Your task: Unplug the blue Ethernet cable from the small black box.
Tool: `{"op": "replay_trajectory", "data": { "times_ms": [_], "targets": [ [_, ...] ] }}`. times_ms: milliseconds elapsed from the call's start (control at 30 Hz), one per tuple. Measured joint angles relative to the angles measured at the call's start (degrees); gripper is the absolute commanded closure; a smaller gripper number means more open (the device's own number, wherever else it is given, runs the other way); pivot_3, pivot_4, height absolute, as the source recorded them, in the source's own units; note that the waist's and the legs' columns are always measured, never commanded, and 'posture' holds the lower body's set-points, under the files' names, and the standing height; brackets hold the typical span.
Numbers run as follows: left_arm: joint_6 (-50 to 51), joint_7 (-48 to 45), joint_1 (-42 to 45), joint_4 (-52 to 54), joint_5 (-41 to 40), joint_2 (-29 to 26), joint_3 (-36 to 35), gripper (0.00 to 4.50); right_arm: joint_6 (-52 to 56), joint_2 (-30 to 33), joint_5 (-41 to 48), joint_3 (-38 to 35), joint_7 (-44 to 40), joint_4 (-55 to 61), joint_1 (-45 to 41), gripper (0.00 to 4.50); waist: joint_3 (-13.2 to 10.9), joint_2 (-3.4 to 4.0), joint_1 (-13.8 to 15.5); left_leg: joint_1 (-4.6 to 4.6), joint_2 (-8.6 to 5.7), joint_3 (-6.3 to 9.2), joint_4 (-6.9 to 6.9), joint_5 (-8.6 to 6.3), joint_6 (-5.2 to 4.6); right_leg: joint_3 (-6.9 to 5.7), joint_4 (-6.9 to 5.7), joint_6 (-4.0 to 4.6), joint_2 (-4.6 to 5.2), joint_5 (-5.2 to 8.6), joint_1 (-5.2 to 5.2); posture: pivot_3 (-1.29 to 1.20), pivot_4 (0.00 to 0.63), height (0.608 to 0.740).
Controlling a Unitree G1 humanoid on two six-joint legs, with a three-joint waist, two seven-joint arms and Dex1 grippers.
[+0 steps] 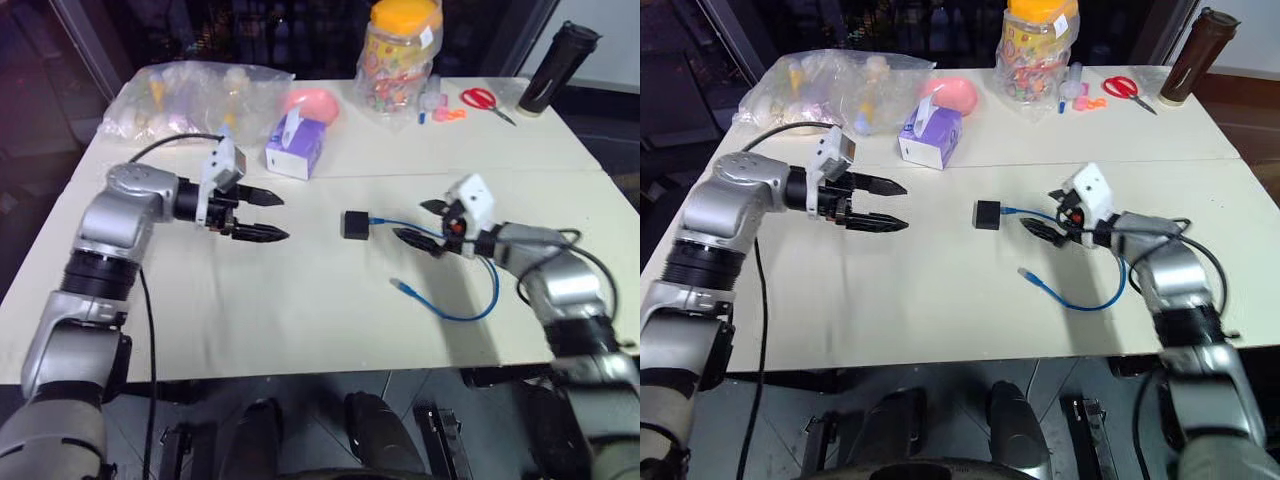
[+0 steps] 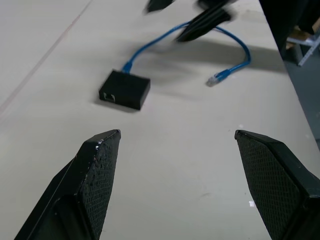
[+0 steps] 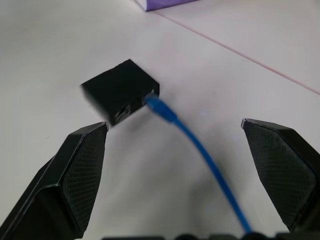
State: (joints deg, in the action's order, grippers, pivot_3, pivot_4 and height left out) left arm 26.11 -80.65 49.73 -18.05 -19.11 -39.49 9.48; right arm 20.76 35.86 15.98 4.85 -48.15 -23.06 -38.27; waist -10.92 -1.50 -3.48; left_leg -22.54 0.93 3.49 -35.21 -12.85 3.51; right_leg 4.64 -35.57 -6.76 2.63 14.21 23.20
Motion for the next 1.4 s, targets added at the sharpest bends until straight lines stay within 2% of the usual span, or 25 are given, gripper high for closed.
{"op": "replay_trajectory", "data": {
  "times_ms": [133,200,300,467,600,700,800,833,967,1100,1200,1400],
  "targets": [
    [3.1,1.6,-3.7,4.6,-1.1,-0.6,-1.6,0.67,-8.7,-4.2,-5.5,3.1,-5.8,-22.5,-12.0,0.00,0.0,0.01,-0.4,-0.12,-0.02,0.04,0.02,-0.02,-0.04,-0.02,-0.24,-0.10,0.05,0.02,0.18,0.00,0.150,0.739],
    [6.0,3.9,-8.9,11.1,-2.9,-1.4,-3.5,0.63,-12.6,-6.8,-9.3,5.0,-6.6,-34.4,-17.9,0.54,0.0,0.02,-0.8,-0.10,-0.01,0.00,0.07,-0.07,-0.12,0.01,-0.25,-0.09,0.05,0.03,0.23,0.00,0.150,0.739],
    [10.5,8.1,-16.2,18.6,-4.8,-2.7,-6.1,0.63,-18.0,-9.6,-14.2,6.3,-6.6,-45.5,-23.1,1.78,0.0,0.02,-0.9,-0.08,0.01,0.06,0.08,-0.09,-0.15,-0.03,-0.48,-0.07,0.02,0.05,0.34,0.00,0.150,0.739],
    [15.3,13.7,-21.0,26.3,-7.3,-5.4,-11.1,0.63,-22.8,-12.1,-19.0,7.0,-9.1,-50.4,-25.3,4.46,0.0,0.01,-0.9,0.30,0.02,0.09,-0.07,-0.08,-0.13,-0.05,-0.54,-0.03,-0.03,0.04,-0.09,0.00,0.150,0.739],
    [15.8,15.3,-21.0,27.0,-7.8,-5.3,-11.0,0.63,-25.8,-12.6,-21.4,7.0,-7.8,-51.2,-25.5,4.49,0.0,0.01,-1.0,0.52,0.01,0.08,-0.12,0.05,0.09,-0.02,-0.54,0.17,-0.03,0.09,-0.30,0.00,0.150,0.739],
    [14.1,15.7,-17.6,20.8,-7.5,-3.0,-10.7,0.63,-34.3,-11.2,-26.1,9.5,-4.4,-50.5,-25.2,4.49,0.0,0.02,-0.7,0.53,0.01,0.10,-0.14,0.06,0.09,-0.03,-0.55,0.10,-0.05,0.05,-0.31,0.00,0.150,0.739],
    [10.6,15.2,-11.3,10.8,-6.4,0.2,-10.0,0.63,-44.4,-7.6,-30.6,11.5,1.5,-46.7,-24.5,4.49,-0.1,0.07,-0.3,0.14,-0.06,0.11,-0.19,0.11,0.17,-0.03,-0.53,-0.01,0.00,0.00,0.01,0.00,0.150,0.739],
    [9.3,14.3,-7.4,4.6,-6.1,2.5,-9.6,0.63,-49.0,-5.0,-32.4,11.7,5.0,-43.7,-23.7,4.49,-0.1,0.08,-0.1,0.04,-0.12,0.12,-0.20,0.12,0.19,-0.05,-0.55,-0.04,0.08,-0.01,0.07,0.00,0.150,0.739],
    [7.9,9.8,4.9,-13.4,-6.6,9.0,-9.7,0.63,-57.6,0.0,-35.5,10.8,13.7,-32.5,-22.2,4.49,-0.1,0.06,-0.4,-0.01,-0.13,0.10,-0.04,0.11,0.19,-0.05,-0.48,-0.11,0.08,0.02,0.16,0.00,0.150,0.739],
    [1.8,4.1,17.1,-32.7,-5.2,15.5,-9.8,0.63,-59.3,2.7,-37.0,9.3,18.6,-21.0,-17.9,4.49,-0.1,0.06,-0.6,0.00,-0.13,0.10,0.09,0.06,0.11,-0.05,-0.48,-0.14,0.05,0.07,0.23,0.00,0.150,0.739],
    [-2.9,3.8,23.5,-44.9,-3.6,19.0,-10.9,0.63,-57.3,3.8,-37.0,8.0,19.2,-14.2,-14.3,4.49,-0.1,0.06,-0.8,0.00,-0.13,0.07,0.07,0.06,0.10,0.00,-0.47,-0.15,0.06,0.08,0.24,0.00,0.150,0.739],
    [-10.5,6.1,27.7,-55.2,0.9,23.3,-12.1,0.63,-51.8,4.8,-36.4,5.9,18.9,-4.2,-10.9,4.49,-0.1,0.05,-0.5,-0.01,-0.14,0.07,-0.06,0.06,0.10,0.01,-0.52,-0.16,0.06,0.07,0.19,0.00,0.150,0.739]
  ]
}}
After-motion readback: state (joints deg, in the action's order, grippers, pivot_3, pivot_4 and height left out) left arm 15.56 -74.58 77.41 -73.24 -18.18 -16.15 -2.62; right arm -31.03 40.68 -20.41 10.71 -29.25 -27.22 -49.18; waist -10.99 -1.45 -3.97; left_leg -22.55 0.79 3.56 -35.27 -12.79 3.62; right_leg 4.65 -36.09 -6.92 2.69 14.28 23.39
